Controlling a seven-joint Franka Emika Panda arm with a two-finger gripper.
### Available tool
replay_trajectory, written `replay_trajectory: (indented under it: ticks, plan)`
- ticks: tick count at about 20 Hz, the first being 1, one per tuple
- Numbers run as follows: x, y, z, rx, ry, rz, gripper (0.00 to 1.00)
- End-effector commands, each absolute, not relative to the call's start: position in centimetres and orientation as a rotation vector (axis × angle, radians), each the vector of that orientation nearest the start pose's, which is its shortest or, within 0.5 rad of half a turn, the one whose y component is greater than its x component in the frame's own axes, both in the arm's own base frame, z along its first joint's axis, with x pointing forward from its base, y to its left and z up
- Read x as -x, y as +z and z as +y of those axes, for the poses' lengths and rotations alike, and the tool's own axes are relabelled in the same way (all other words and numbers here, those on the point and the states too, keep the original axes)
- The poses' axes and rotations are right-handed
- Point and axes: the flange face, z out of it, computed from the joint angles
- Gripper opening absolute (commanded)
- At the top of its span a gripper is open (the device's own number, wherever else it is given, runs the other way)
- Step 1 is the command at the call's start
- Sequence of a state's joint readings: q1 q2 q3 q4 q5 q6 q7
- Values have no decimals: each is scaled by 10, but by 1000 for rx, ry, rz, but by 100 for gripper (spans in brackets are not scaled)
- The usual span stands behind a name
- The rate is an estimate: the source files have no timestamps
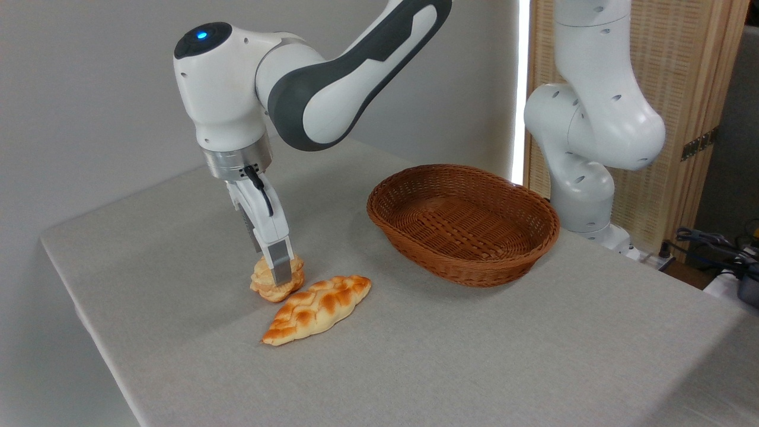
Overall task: Put bread into the basket
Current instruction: 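Close the gripper around the round bun, then lift the round bun and carry it over the wicker basket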
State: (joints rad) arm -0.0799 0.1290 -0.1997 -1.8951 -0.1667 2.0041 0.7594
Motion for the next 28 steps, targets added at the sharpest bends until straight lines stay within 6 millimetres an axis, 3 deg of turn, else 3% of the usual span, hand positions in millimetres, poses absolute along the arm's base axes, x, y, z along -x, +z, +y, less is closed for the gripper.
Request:
replay_trajectory:
  ticks: [1,13,14,18,28]
  plan:
    - [-567,433,-172,2939,-67,1540,100]
    - [-569,424,-168,2883,-27,1565,100]
    - [-569,424,-168,2881,-26,1565,98]
    - [-568,425,-170,2883,-26,1565,59]
    - [-566,431,-171,2887,-25,1559,57]
